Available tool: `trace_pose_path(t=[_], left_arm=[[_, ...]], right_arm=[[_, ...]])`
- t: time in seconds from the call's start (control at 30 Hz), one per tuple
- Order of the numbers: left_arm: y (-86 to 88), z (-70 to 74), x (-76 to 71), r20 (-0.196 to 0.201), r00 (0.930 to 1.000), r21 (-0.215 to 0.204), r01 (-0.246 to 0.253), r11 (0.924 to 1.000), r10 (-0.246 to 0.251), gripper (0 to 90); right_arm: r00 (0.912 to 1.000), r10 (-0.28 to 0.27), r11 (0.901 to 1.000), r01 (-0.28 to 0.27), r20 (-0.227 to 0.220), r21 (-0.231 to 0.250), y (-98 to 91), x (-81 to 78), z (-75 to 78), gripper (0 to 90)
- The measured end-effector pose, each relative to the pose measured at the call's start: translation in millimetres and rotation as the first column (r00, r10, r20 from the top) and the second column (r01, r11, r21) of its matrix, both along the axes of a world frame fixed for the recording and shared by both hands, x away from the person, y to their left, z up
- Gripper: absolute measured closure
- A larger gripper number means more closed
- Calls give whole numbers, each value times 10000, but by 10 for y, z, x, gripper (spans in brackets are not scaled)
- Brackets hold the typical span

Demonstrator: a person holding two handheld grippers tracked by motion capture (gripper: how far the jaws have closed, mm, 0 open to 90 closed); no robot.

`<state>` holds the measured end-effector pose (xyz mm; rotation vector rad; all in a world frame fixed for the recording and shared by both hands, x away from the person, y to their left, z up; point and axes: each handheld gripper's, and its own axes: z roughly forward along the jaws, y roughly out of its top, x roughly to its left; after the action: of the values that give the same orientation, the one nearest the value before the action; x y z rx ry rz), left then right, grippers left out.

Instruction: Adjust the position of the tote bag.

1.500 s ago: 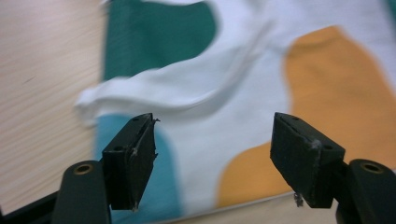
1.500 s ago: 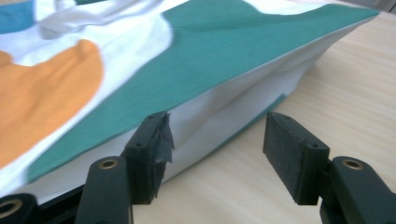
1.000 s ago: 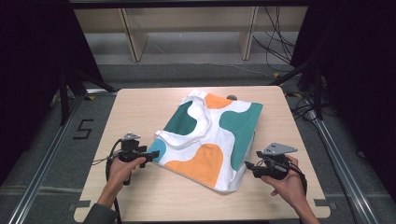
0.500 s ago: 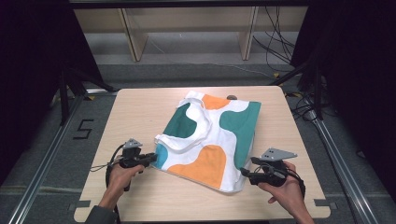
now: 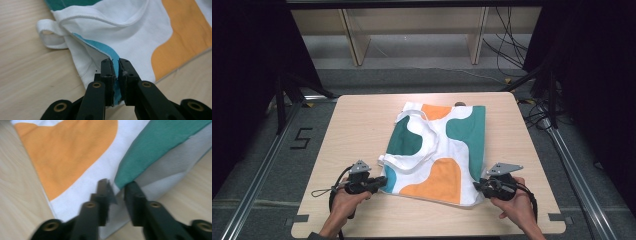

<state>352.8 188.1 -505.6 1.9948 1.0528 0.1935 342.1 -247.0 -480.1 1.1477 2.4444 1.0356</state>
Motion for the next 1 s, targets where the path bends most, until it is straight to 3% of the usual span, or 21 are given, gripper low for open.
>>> trace_pose_path(t=[0.03,0.07,0.1,0.13,0.17,0.2,0.23,0.37,0.5,0.6,0.63,0.67,0.73,0.77,0.8,0.83,0.9,1.0], left_arm=[[-113,1,-86,39,9998,-139,190,9997,-189,815],[-113,1,-86,39,9998,-139,190,9997,-189,814],[-184,8,-135,98,9990,9,439,9990,-440,812],[-253,2,-169,182,9983,-56,556,9984,-555,812],[-294,14,-196,193,9958,240,890,9957,-895,811],[-362,12,-227,245,9948,213,985,9949,-990,809],[-428,13,-255,271,9938,271,1072,9939,-1079,806],[-760,-7,-322,460,9875,83,1504,9886,-1506,797],[-949,-12,-329,541,9822,86,1795,9837,-1797,792],[-1161,-1,-321,607,9752,369,2110,9768,-2130,785],[-1218,3,-310,626,9719,591,2232,9730,-2267,784],[-1308,-5,-321,621,9738,264,2174,9757,-2187,784],[-1435,0,-307,548,9658,436,2514,9669,-2535,781],[-1559,8,-302,444,9661,481,2522,9665,-2543,777],[-1559,8,-302,444,9661,481,2522,9665,-2543,775],[-1685,7,-305,538,9642,491,2571,9651,-2596,771],[-1746,13,-299,498,9593,465,2757,9601,-2779,762],[-1749,19,-295,394,9587,147,2813,9595,-2817,680]], right_arm=[[9999,76,9985,-81,-99,-546,-81,57,22,849],[9999,76,9985,-81,-99,-546,-81,57,22,849],[9999,2,9967,8,115,-813,-136,117,6,867],[9999,2,9967,8,115,-813,-136,117,6,867],[9999,-32,9956,43,118,-938,-165,152,8,873],[9998,-150,9949,159,99,-999,-191,184,10,878],[9990,-173,9933,219,415,-1133,-221,236,0,881],[9951,-473,9842,612,868,-1661,-369,477,26,884],[9910,-748,9790,942,1109,-1810,-445,690,5,884],[9891,-892,9752,1106,1171,-1919,-466,788,6,881],[9845,-1024,9737,1285,1422,-1884,-480,850,-4,874],[9828,-1148,9724,1410,1445,-1859,-494,892,0,864],[9796,-1351,9688,1621,1490,-1873,-536,968,10,819],[9705,-1760,9624,2048,1645,-1785,-589,1002,37,698],[9705,-1760,9624,2048,1645,-1785,-589,1002,37,698],[9551,-2121,9511,2504,2068,-1809,-637,1010,71,579],[9466,-2292,9407,2753,2267,-1983,-682,977,129,510],[9448,-2353,9448,2773,2279,-1743,-683,903,185,458]])
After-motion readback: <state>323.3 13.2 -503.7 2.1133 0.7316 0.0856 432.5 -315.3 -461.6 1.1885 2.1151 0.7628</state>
